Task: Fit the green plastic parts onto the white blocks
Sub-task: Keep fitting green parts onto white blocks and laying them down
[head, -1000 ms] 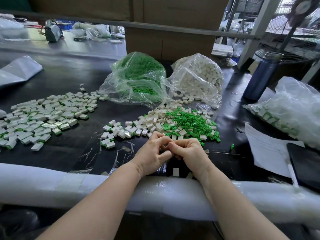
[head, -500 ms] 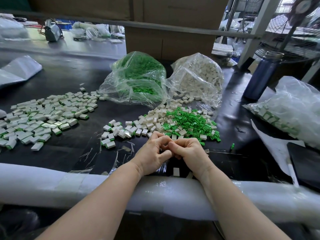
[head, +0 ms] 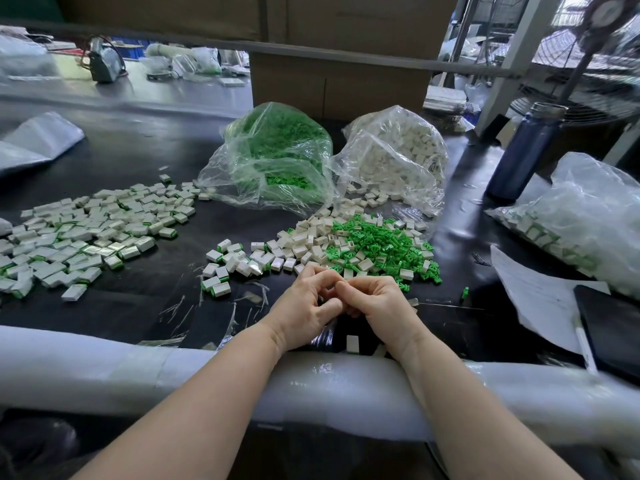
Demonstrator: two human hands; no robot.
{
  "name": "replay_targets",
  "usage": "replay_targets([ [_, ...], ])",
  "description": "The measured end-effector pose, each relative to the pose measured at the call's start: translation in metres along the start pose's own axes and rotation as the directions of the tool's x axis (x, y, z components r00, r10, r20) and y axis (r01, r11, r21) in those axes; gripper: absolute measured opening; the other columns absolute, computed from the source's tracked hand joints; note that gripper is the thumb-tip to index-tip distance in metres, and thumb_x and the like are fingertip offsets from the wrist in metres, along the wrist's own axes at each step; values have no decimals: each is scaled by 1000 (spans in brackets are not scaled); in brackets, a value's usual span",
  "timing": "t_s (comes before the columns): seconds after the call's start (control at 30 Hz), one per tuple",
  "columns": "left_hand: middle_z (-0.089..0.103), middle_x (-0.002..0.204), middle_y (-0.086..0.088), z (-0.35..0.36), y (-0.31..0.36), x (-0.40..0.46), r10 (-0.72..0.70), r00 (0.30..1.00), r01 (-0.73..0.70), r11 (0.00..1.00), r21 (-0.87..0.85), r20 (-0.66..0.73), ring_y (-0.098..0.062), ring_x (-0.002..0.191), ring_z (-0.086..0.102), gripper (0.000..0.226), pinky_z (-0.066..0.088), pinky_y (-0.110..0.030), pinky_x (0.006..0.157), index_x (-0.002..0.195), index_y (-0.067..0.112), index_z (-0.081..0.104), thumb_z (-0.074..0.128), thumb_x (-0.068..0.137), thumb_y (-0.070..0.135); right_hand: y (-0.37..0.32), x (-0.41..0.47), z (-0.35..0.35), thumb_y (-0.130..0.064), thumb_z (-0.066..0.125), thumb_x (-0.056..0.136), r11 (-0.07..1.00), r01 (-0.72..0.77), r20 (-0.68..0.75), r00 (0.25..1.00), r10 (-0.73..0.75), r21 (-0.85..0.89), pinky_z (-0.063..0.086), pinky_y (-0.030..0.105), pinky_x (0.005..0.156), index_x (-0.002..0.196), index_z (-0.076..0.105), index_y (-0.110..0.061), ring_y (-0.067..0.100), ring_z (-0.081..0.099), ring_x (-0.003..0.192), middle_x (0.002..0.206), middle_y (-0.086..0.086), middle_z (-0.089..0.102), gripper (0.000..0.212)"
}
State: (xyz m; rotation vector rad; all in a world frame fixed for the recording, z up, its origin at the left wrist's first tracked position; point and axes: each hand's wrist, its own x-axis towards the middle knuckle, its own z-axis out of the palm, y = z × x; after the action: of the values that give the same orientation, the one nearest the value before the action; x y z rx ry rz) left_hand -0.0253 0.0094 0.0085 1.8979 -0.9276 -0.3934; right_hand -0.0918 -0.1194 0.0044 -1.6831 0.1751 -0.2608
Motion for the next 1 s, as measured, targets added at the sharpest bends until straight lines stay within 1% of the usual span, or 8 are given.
replay_targets([
  [0.1,42,99,1,-1,1,0,-2,1000,2,1000,1,-2,-24,88,51,11,47,-35,85,78,33,55,51,71,25,0,0,0,-9,56,91,999,12,18,1000,-11,-35,31,23,55,87,68,11,20,38,61,70,16,51,23],
  [0.17,42,99,2,-1,0,0,1,1000,-1,1000,5,8,-18,84,50,12,48,-37,85,78,33,55,53,73,23,0,0,0,-7,57,90,999,12,13,1000,-12,-46,29,24,54,86,67,13,18,36,58,67,15,48,23],
  [0.47,41,97,12,0,0,-1,3,1000,-3,1000,31,12,-12,84,49,15,48,-39,87,75,43,53,53,68,30,-2,-2,-1,-2,58,87,1000,3,11,1000,-2,-31,29,19,50,81,64,18,8,35,50,63,14,46,22],
  [0.63,41,98,11,0,2,-2,3,1000,-4,1000,26,16,-17,85,51,13,48,-40,86,78,41,54,54,69,31,-2,-2,-1,-1,58,87,1000,6,-6,1000,-7,-10,33,14,47,77,65,15,3,38,45,59,9,47,21],
  [0.7,42,100,6,0,3,-2,4,1000,-4,1000,27,7,-22,88,53,11,48,-40,86,80,36,55,53,71,29,-3,-1,0,-3,59,88,1000,6,-12,1000,-6,2,35,13,48,74,68,7,4,40,47,59,8,49,19],
  [0.83,44,100,1,-1,1,0,14,999,-15,999,-30,-45,-23,87,54,13,50,-32,86,88,23,60,59,86,11,-4,-1,3,-15,58,90,1000,26,-35,999,-27,-10,41,15,50,69,69,-10,4,50,50,56,3,58,24],
  [0.9,46,101,-1,-1,0,0,13,996,-16,999,-34,-86,-18,85,53,7,49,-22,82,92,17,61,60,88,12,-4,-1,3,-20,56,91,999,30,-83,996,-29,12,44,15,51,70,69,-15,7,57,54,58,1,63,25],
  [1.0,50,96,2,-1,-1,1,8,990,-11,1000,-17,-138,-17,83,54,6,46,-15,78,95,15,62,60,89,14,-4,-2,1,-11,60,89,997,21,-155,988,-8,80,48,17,52,80,69,-15,13,66,63,71,8,69,14],
])
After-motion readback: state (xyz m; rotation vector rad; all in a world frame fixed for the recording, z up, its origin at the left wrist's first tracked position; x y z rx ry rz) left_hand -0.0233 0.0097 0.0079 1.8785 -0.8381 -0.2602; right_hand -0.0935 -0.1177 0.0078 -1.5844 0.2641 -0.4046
